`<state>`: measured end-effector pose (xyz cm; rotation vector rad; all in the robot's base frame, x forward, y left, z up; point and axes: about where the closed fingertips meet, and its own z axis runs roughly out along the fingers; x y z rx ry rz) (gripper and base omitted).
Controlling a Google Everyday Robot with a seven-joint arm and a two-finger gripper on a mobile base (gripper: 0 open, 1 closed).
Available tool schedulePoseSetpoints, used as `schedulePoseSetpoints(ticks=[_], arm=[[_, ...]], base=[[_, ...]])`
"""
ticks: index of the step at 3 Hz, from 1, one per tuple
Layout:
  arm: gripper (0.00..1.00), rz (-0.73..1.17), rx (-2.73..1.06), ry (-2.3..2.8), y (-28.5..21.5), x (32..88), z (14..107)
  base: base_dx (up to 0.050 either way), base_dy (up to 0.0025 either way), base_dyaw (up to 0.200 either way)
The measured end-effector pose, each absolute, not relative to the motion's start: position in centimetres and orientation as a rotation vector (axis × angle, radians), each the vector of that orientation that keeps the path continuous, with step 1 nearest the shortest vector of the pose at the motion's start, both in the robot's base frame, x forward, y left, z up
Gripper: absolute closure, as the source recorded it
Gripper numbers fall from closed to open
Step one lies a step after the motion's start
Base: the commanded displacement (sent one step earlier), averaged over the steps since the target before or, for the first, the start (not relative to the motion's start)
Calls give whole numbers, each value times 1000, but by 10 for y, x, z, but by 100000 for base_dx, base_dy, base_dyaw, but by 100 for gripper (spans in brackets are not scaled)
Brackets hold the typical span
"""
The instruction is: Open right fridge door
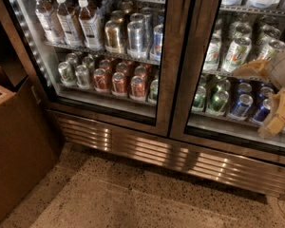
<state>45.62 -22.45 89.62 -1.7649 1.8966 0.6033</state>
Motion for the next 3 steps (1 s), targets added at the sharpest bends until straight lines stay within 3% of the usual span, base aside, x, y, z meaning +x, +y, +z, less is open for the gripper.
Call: schedulePoseSetpoints(ticks=[3], arm=[[0, 782, -1679, 1725, -210, 464, 904]], base=[[0, 0, 0]])
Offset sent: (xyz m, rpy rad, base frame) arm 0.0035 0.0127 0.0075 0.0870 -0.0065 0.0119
